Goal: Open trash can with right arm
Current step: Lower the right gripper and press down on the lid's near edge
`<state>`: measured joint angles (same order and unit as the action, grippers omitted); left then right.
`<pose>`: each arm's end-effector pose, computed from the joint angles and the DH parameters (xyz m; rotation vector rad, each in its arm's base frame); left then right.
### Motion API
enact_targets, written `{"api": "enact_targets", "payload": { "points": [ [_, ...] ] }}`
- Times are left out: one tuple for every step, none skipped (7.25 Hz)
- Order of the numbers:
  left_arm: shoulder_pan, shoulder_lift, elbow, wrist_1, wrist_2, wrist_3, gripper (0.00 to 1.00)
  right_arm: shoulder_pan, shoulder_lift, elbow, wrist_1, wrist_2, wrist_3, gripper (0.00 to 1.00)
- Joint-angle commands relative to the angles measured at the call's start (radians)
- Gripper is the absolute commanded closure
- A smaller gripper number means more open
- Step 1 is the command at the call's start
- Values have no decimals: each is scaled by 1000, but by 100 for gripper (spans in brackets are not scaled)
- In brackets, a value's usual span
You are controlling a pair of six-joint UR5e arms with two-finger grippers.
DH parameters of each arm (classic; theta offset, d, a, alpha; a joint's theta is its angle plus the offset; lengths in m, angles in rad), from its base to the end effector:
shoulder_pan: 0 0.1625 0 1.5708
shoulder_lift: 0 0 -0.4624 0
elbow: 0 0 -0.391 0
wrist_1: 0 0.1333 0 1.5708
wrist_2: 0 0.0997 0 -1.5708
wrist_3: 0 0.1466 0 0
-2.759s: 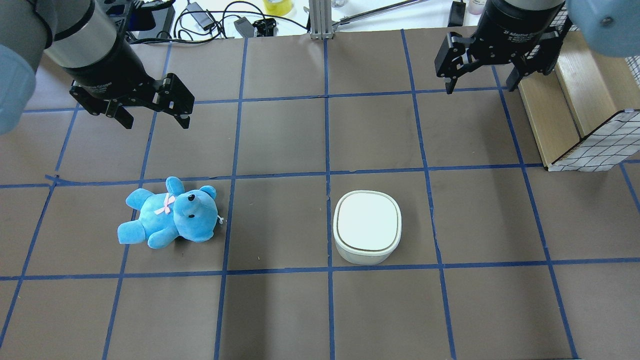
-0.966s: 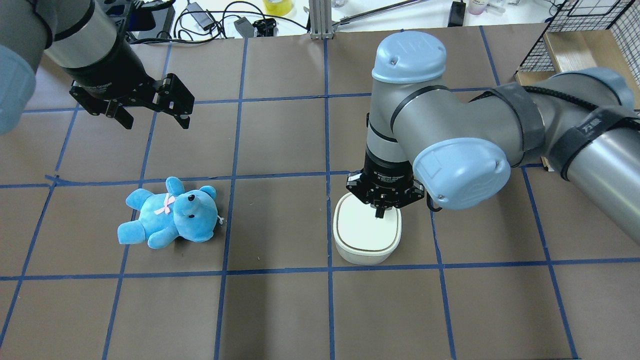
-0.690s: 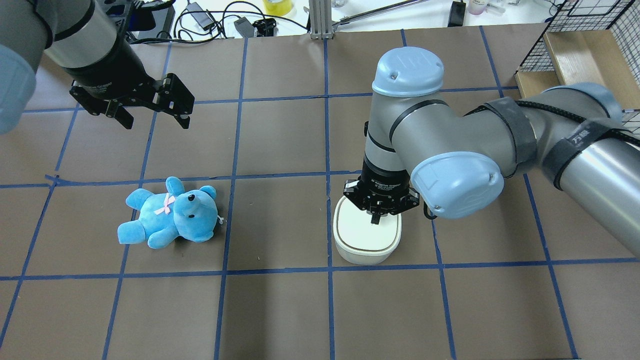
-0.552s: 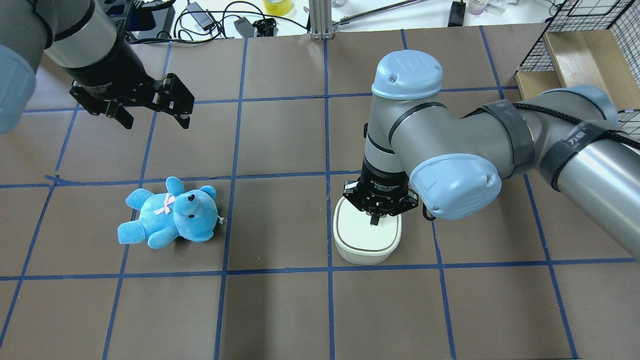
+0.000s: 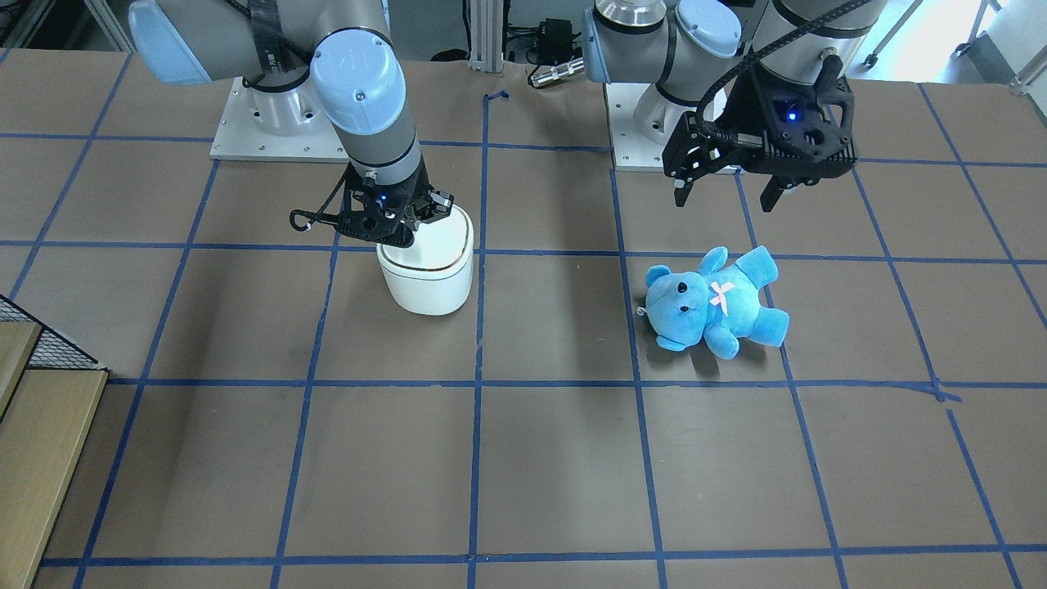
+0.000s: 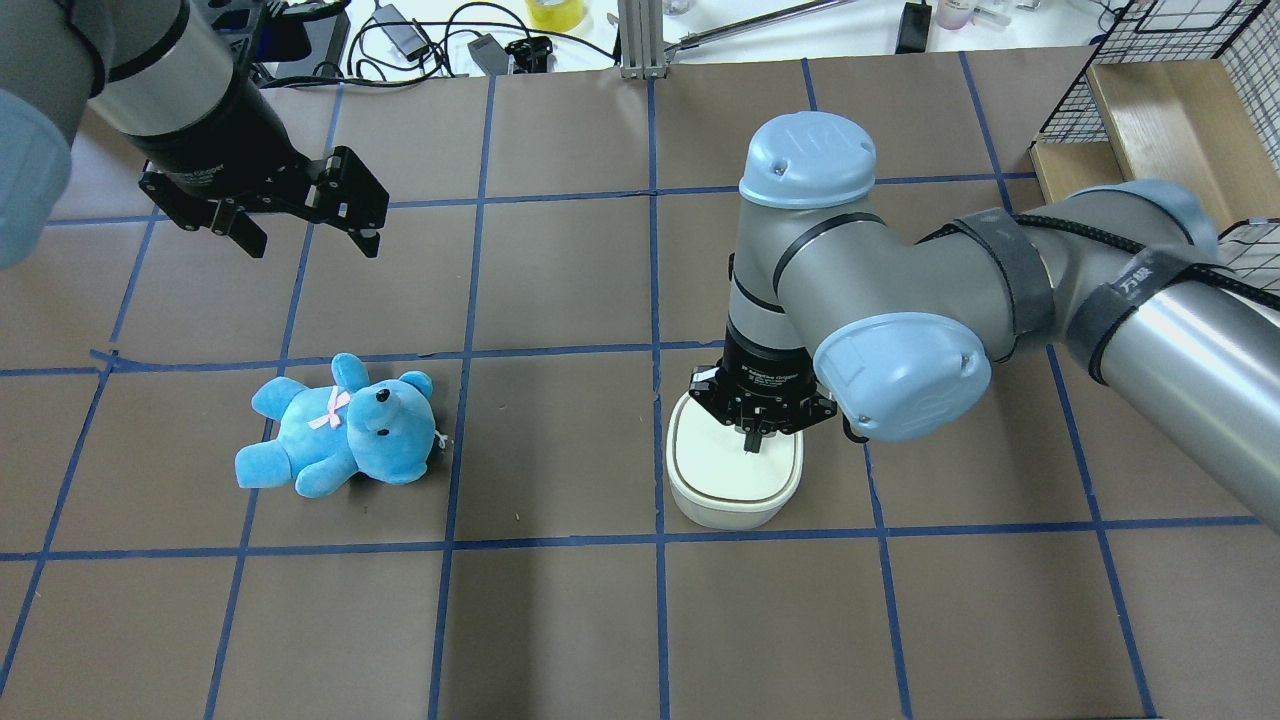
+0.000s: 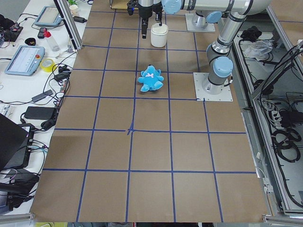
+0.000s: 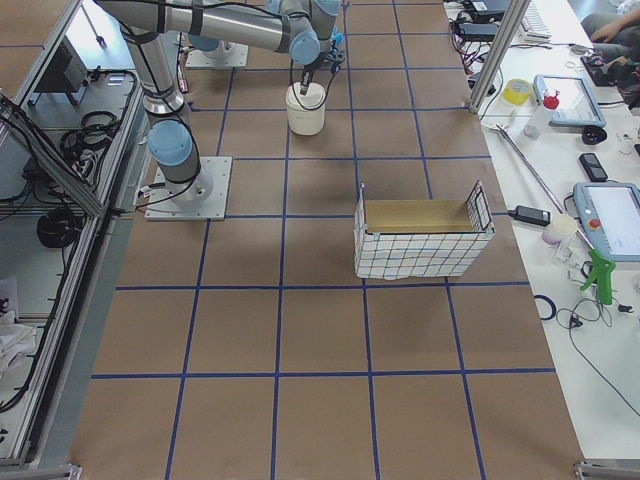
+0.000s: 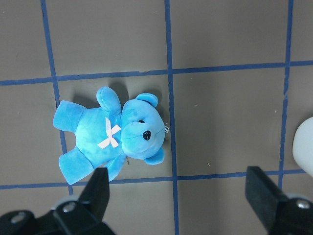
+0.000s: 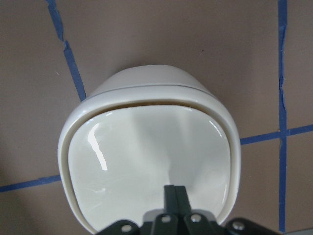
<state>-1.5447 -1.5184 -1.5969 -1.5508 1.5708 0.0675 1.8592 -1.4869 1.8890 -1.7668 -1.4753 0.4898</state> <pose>-0.1209 -0.4763 0.4927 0.0650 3.1379 -0.0726 0.2738 -0.4051 0.3070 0.3281 3.0943 0.3541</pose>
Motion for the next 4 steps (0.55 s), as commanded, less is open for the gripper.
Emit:
{"api": "enact_targets", "payload": {
  "points": [
    [0, 0, 0, 0, 0, 0, 0, 0, 3, 36, -54, -2, 18, 100],
    [0, 0, 0, 0, 0, 0, 0, 0, 3, 44, -59, 0, 18, 100],
    [0, 0, 0, 0, 0, 0, 0, 0, 3, 41, -60, 1, 19, 100],
    [0, 0, 0, 0, 0, 0, 0, -3, 2, 10, -36, 0, 23, 100]
  ]
}}
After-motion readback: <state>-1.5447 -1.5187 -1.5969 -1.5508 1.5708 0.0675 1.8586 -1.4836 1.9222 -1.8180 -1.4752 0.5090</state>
